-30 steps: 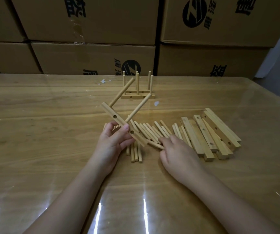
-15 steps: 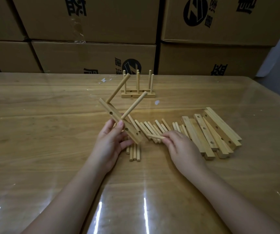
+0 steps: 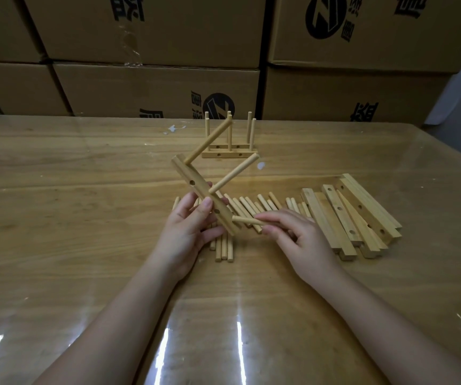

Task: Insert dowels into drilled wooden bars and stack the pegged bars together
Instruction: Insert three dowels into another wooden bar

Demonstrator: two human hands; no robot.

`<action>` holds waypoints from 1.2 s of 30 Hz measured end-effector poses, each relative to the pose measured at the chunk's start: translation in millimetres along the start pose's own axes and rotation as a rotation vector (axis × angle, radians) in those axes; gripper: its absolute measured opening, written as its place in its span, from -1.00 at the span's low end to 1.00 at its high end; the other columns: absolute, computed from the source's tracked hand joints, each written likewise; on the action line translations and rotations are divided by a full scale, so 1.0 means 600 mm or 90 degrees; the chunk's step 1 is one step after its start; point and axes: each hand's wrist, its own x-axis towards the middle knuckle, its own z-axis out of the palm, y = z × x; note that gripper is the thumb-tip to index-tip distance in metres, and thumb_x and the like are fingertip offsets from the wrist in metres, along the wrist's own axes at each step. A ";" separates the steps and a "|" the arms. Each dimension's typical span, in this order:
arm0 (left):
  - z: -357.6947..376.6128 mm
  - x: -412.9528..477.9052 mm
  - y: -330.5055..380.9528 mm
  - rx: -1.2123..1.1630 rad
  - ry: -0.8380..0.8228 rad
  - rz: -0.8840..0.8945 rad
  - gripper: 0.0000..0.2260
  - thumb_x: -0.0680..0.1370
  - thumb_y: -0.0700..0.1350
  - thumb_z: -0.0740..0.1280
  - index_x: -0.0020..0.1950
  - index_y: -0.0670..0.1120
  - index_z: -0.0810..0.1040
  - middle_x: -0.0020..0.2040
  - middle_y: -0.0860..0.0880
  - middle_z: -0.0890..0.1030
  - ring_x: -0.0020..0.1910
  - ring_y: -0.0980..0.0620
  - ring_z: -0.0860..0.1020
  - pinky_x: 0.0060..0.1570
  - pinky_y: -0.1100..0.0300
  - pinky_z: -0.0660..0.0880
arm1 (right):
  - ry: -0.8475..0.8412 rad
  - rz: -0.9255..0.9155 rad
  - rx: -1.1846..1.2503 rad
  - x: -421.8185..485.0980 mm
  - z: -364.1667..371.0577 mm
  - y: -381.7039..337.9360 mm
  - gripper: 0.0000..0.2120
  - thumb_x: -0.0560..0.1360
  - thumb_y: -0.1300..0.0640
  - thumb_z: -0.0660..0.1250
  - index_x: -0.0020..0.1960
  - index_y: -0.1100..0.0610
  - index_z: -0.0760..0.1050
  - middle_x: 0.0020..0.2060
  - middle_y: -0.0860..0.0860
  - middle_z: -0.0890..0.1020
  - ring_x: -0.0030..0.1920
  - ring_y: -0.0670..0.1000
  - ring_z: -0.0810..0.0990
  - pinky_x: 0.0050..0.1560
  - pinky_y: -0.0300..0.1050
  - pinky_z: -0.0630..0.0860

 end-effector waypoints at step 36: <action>-0.002 -0.005 0.002 0.069 -0.037 -0.013 -0.73 0.45 -0.08 0.34 0.14 -0.07 0.58 -0.06 -0.09 0.69 -0.18 0.05 0.66 -0.29 0.15 0.64 | 0.118 -0.186 -0.316 0.000 -0.007 -0.019 -0.70 0.38 0.36 0.43 -0.01 0.01 0.65 -0.20 -0.02 0.57 -0.15 0.05 0.50 -0.11 -0.06 0.22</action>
